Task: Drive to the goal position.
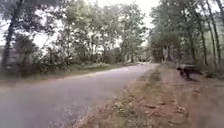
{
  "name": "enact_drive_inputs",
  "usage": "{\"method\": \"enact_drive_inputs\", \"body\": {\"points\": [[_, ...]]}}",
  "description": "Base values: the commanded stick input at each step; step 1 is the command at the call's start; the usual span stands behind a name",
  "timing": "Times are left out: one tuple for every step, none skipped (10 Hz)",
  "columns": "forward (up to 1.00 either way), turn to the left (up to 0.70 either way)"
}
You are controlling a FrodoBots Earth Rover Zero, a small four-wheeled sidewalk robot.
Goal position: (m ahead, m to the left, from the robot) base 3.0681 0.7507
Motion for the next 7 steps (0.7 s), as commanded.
{"method": "enact_drive_inputs", "body": {"points": [[0.7,-0.14],[0.7,-0.14],[0.7,-0.14],[0.7,-0.14],[0.7,-0.14],[0.7,-0.14],[0.7,-0.14]]}}
